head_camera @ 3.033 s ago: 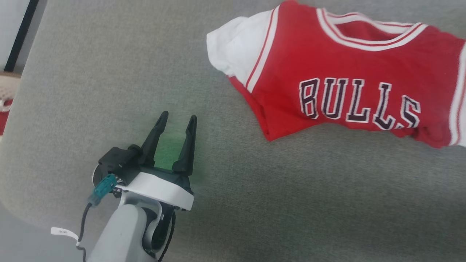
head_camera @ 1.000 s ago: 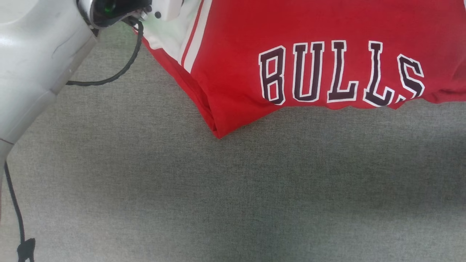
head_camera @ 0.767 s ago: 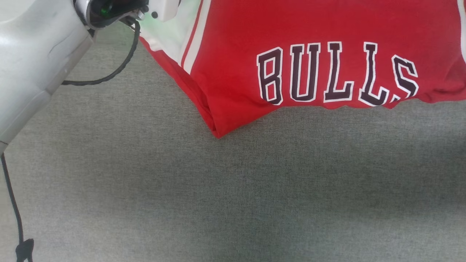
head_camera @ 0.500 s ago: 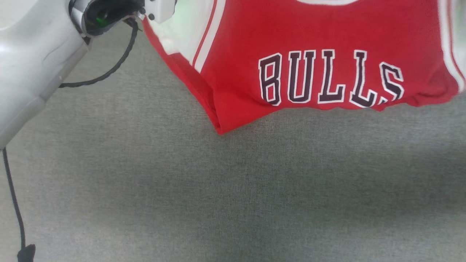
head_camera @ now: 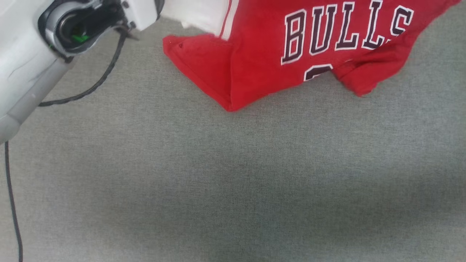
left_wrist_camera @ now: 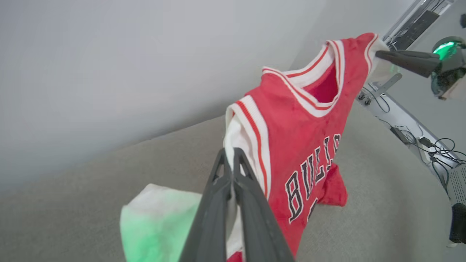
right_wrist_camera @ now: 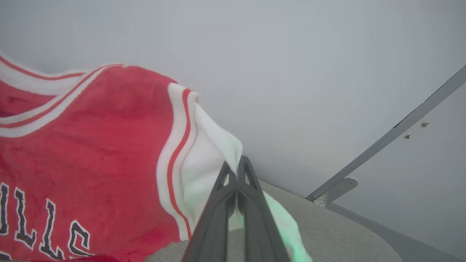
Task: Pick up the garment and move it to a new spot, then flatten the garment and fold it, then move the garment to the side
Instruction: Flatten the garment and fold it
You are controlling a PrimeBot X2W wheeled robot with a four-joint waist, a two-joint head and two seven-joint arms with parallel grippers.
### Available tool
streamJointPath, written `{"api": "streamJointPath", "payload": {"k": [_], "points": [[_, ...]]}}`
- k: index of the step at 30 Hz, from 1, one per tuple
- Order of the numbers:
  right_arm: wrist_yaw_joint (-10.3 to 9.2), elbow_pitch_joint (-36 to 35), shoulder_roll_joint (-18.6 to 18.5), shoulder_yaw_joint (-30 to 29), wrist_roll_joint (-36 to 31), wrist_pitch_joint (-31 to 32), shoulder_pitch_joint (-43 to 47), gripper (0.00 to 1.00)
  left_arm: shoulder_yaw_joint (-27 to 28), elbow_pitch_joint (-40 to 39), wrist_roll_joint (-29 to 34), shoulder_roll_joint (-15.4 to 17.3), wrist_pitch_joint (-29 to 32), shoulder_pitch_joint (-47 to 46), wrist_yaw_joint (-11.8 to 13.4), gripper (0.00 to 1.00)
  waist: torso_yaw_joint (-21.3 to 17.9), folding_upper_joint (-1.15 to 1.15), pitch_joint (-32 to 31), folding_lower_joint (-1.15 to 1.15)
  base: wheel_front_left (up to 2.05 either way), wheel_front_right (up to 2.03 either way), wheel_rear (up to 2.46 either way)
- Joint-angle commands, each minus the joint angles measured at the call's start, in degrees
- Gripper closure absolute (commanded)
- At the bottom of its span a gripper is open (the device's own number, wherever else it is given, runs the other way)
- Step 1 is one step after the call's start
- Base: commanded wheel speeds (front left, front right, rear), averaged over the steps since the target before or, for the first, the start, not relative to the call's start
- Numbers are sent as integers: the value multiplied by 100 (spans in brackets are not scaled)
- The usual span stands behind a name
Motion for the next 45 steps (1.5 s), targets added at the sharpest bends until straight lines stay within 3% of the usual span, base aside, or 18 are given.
{"api": "streamJointPath", "payload": {"k": [1,5,12,16,21,25,30,36,41,45], "points": [[-10,61,112,-60,-30,-38,-21,100,4,28,17,26,-10,84,-12,100,-27,0,67,0,0,0,0],[-10,439,546,-297,-242,-181,-401,100,71,541,172,25,-249,-112,-12,100,-167,0,320,0,0,0,0],[-10,1596,1754,-649,-1002,-898,-1902,100,525,2123,522,-493,-1399,-1142,-12,100,-458,0,573,0,0,0,0],[-11,2389,2234,-1028,-1554,-1699,-2852,100,824,2967,709,-797,-2118,-1914,-12,100,-555,0,517,0,0,0,0],[-11,3289,2646,-1253,-2066,-2377,-3594,100,1309,3349,687,-1172,-2340,-2374,-11,100,-555,0,343,0,0,0,0],[-11,3531,2712,-1080,-2086,-2430,-3644,100,1371,3261,639,-1278,-2347,-2192,-12,100,-499,0,270,0,0,0,0],[-11,3558,2562,-642,-1851,-2426,-3007,100,1289,2769,458,-1220,-2351,-1342,-12,100,-399,0,182,0,0,0,0],[-11,2907,2225,47,-1204,-2287,-1533,100,1367,1191,33,-611,-2354,408,-12,100,-445,0,36,0,0,0,0],[-11,2007,1750,536,-647,-2063,-62,100,1181,-185,36,26,-2356,2103,-12,100,-468,0,-187,0,0,0,0],[-11,1288,1401,596,-278,-1926,1031,100,1178,-957,194,378,-2356,3299,-12,100,-523,0,-336,0,0,0,0]]}}
